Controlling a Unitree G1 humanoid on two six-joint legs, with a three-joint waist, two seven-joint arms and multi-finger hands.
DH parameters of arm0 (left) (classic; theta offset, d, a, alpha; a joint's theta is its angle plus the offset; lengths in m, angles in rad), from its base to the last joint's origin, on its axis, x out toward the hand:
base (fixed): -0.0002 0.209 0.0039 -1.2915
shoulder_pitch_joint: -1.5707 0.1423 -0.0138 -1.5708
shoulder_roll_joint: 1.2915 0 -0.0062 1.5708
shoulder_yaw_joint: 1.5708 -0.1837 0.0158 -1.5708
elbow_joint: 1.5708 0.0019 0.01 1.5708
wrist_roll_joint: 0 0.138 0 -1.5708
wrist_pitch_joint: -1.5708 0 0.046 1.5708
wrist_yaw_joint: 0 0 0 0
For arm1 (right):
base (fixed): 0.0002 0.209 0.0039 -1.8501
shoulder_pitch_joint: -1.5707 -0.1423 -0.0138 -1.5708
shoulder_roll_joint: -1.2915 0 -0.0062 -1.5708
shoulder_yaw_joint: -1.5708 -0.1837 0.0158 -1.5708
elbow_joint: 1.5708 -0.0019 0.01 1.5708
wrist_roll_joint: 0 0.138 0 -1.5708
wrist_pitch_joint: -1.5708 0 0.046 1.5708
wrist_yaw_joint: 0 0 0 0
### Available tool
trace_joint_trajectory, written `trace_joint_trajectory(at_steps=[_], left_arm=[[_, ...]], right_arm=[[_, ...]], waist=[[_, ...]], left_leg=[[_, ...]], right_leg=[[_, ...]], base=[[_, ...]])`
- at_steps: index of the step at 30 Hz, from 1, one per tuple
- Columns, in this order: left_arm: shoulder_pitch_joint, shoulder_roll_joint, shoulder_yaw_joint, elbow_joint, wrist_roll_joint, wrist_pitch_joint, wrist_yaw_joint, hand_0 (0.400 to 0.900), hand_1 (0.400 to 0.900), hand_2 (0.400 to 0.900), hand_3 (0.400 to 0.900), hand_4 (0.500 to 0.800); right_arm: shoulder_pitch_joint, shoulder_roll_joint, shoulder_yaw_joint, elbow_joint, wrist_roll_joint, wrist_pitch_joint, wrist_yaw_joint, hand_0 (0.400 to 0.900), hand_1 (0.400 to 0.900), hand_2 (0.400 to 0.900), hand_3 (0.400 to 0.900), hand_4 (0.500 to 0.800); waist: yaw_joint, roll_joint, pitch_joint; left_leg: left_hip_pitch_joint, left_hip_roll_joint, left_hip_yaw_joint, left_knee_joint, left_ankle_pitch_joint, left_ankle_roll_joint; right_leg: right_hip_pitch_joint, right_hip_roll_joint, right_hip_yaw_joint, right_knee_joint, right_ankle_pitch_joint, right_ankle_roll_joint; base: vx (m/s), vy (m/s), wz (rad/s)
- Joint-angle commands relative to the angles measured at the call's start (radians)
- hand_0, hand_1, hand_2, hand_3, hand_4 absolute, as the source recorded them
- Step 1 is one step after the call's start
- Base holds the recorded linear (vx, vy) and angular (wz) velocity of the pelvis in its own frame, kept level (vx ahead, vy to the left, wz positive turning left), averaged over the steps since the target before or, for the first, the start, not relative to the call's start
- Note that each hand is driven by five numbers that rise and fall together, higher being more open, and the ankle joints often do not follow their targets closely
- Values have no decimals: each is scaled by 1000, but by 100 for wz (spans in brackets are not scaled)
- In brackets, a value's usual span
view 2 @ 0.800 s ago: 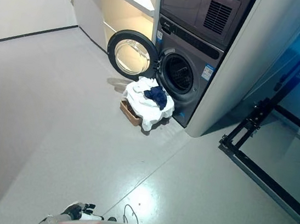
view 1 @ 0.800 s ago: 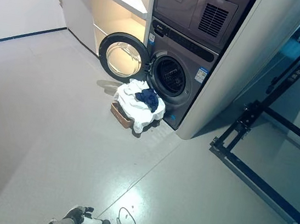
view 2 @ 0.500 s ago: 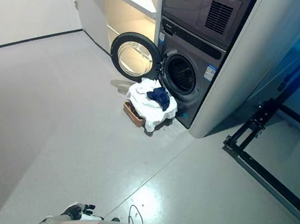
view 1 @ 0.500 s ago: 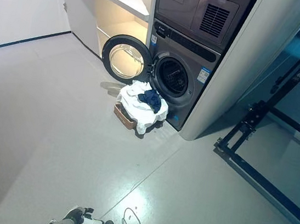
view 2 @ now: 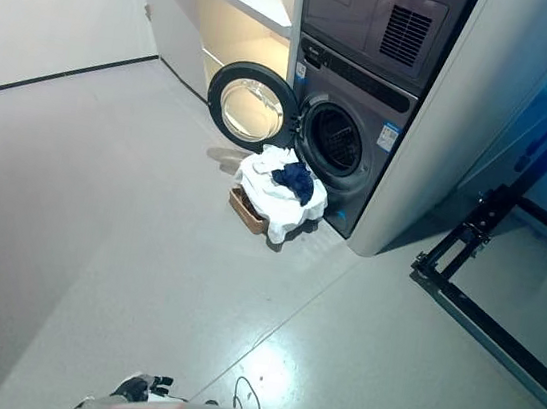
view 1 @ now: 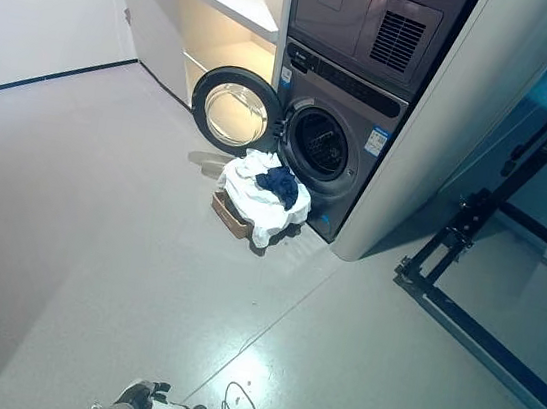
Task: Put the clothes in the basket into the washing machine.
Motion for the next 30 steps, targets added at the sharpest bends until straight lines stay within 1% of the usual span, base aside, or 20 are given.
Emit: trace_joint_trajectory(at_steps=[1, 8, 11, 14, 15, 16, 17, 19, 20, 21, 22, 23, 24, 25, 26, 27, 28, 29, 30], left_arm=[[-57, -8, 38, 38, 10, -14, 8, 900, 900, 900, 900, 800], [-55, -12, 46, 43, 7, -11, 11, 900, 900, 900, 900, 800], [-54, -13, 57, 47, -3, -8, 13, 900, 900, 900, 900, 800], [-62, -10, 64, 42, -9, -9, 19, 900, 900, 900, 900, 800], [-65, -9, 67, 41, -10, -7, 22, 900, 900, 900, 900, 800], [-66, -7, 67, 40, -11, -6, 22, 900, 900, 900, 900, 800], [-68, -7, 65, 37, -11, -3, 21, 900, 900, 900, 900, 800], [-74, -5, 61, 36, -15, -1, 20, 900, 900, 900, 900, 800], [-75, -5, 61, 36, -15, -1, 20, 900, 900, 900, 900, 800], [-89, -4, 49, 36, -17, 4, 19, 900, 900, 900, 900, 800], [-88, -4, 51, 36, -21, 3, 21, 900, 900, 900, 900, 800], [-87, -4, 57, 36, -25, 2, 24, 900, 900, 900, 900, 800], [-90, -4, 61, 35, -26, 1, 25, 900, 900, 900, 900, 800], [-89, -5, 61, 35, -26, 0, 25, 900, 900, 900, 900, 800], [-94, -3, 63, 35, -23, -4, 24, 900, 900, 900, 900, 800], [-100, -4, 62, 37, -21, -7, 24, 900, 900, 900, 900, 800], [-107, -2, 65, 42, -20, -9, 26, 900, 900, 900, 900, 800], [-107, -2, 65, 43, -20, -9, 26, 900, 900, 900, 900, 800], [-114, 1, 69, 43, -19, -11, 28, 900, 900, 900, 900, 800]], right_arm=[[-55, -9, 27, -19, -5, -32, -6, 900, 900, 900, 900, 800], [-56, -11, 25, -19, -7, -28, -4, 900, 900, 900, 900, 800], [-59, -12, 24, -19, -10, -23, -1, 900, 900, 900, 900, 800], [-68, -16, 16, -18, -5, -21, 0, 900, 900, 900, 900, 800], [-72, -16, 11, -14, -6, -17, -1, 900, 900, 900, 900, 800], [-73, -16, 7, -10, -8, -14, -2, 900, 900, 900, 900, 800], [-72, -18, 4, -8, -11, -14, -3, 900, 900, 900, 900, 800], [-76, -25, 1, -15, -13, -14, -5, 900, 900, 900, 900, 800], [-76, -25, 1, -15, -13, -14, -5, 900, 900, 900, 900, 800], [-79, -29, -2, -19, -10, -16, -10, 900, 900, 900, 900, 800], [-77, -33, -12, -17, -6, -16, -12, 900, 900, 900, 900, 800], [-70, -35, -19, -15, -1, -17, -11, 900, 900, 900, 900, 800], [-64, -36, -27, -15, 8, -18, -9, 900, 900, 900, 900, 800], [-64, -36, -26, -15, 8, -18, -9, 900, 900, 900, 900, 800], [-65, -40, -32, -22, 15, -23, -6, 900, 900, 900, 900, 800], [-67, -39, -30, -22, 12, -21, -7, 900, 900, 900, 900, 800], [-70, -40, -29, -21, 11, -19, -7, 900, 900, 900, 900, 800], [-70, -41, -29, -21, 11, -19, -7, 900, 900, 900, 900, 800], [-72, -43, -30, -21, 11, -18, -7, 900, 900, 900, 900, 800]], waist=[[10, -7, -23], [12, -3, -21], [14, 2, -17], [13, 8, -6], [13, 10, 1], [13, 12, 7], [8, 12, 20], [-2, 24, 67], [-1, 23, 68], [-23, 51, 104], [-34, 59, 105], [-46, 55, 99], [-61, 50, 96], [-63, 52, 100], [-82, 33, 89], [-95, 25, 86], [-112, 23, 85], [-111, 32, 89], [-125, 32, 87]], left_leg=[[-40, -48, -25, -1, 5, -8], [-33, -55, -24, -1, -2, 3], [-33, -63, -21, -1, -7, 15], [-40, -76, -16, 19, -20, 33], [-44, -83, -14, 33, -29, 41], [-43, -91, -17, 45, -36, 51], [-38, -100, -14, 55, -44, 59], [-21, -100, -14, 78, -55, 71], [-22, -102, -12, 80, -56, 72], [-5, -83, -26, 101, -67, 73], [9, -79, -33, 97, -77, 73], [31, -80, -39, 89, -92, 70], [55, -85, -52, 77, -106, 67], [63, -83, -54, 74, -107, 66], [104, -96, -76, 59, -140, 56], [145, -97, -95, 42, -161, 48], [186, -86, -110, 21, -177, 40], [195, -76, -109, 17, -180, 39], [229, -64, -122, 0, -195, 32]], right_leg=[[-46, 23, 15, 87, 85, 31], [-46, 16, 17, 92, 85, 34], [-63, 7, 24, 122, 81, 42], [-101, -6, 37, 206, 74, 52], [-122, -14, 40, 270, 75, 56], [-158, -28, 40, 361, 110, 61], [-201, -37, 48, 452, 184, 66], [-286, -44, 59, 614, 322, 86], [-288, -44, 62, 617, 321, 87], [-380, -43, 59, 707, 335, 86], [-426, -49, 45, 702, 316, 81], [-454, -65, 34, 656, 295, 76], [-465, -70, 34, 585, 284, 74], [-458, -69, 31, 585, 280, 73], [-480, -75, 34, 394, 278, 72], [-488, -69, 35, 264, 297, 78], [-498, -58, 43, 161, 325, 83], [-487, -49, 38, 151, 327, 82], [-500, -39, 52, 82, 353, 88]], base=[[0, 0, 0], [9, 8, -1], [42, 66, -6], [31, 107, -10], [43, 140, -2], [49, 158, 4], [39, 152, 6], [16, 129, 5], [87, 135, 13], [178, 98, 11], [303, 92, 17], [349, -13, 13], [262, -36, 15], [404, -116, 25], [445, -156, 30], [609, -216, 42], [362, -131, 26], [344, -124, 27], [313, -127, 28]])
